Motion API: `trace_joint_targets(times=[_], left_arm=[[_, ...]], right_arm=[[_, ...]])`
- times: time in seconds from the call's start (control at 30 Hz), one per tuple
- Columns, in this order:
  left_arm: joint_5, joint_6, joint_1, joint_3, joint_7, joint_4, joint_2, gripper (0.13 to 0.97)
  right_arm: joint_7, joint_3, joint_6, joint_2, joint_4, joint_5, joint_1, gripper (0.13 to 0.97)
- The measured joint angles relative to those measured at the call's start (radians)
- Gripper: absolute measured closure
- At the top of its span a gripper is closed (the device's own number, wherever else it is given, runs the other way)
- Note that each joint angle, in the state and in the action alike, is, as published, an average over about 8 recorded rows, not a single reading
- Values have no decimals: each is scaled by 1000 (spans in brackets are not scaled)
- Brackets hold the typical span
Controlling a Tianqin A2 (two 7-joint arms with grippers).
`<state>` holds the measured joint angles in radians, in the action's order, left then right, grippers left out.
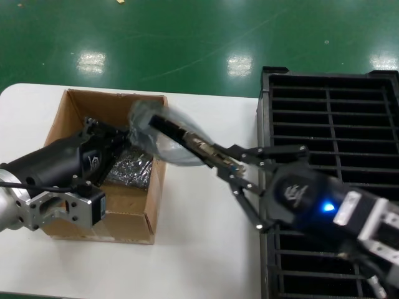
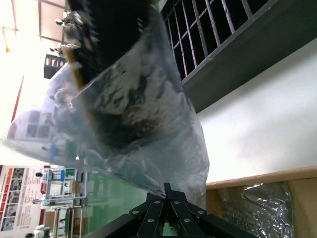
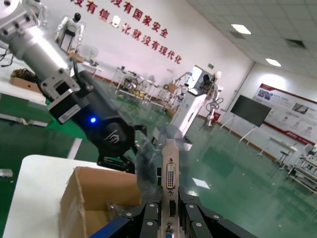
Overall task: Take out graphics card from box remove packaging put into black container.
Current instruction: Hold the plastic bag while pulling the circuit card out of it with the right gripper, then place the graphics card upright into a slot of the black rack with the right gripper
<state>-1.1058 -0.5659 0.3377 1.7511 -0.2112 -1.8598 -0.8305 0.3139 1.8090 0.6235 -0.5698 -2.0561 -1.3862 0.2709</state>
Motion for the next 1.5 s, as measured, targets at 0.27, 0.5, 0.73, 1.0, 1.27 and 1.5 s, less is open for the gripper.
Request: trace_joint_targets(times=[0.27,0.5,0.73,1.0,1.27,1.5], left_arm=[[0,0,0,0,0,0,0,957],[0,0,0,0,0,0,0,957],[0,0,0,0,0,0,0,957],[0,0,0,0,0,0,0,957],[0,0,0,0,0,0,0,957],[0,0,0,0,0,0,0,957]], right_arm=[[-57,-102,31,-114,-3,-207,-40,909],[-114,-260,95,-202,-3,-410,-129,909],[-153,-468,154,-257,-4,-561,-234,909],[-43,-439,-17,-364,-3,-395,-320,909],[168,-224,-149,-425,9,-109,-249,909],[189,-205,-147,-420,12,-78,-234,909]])
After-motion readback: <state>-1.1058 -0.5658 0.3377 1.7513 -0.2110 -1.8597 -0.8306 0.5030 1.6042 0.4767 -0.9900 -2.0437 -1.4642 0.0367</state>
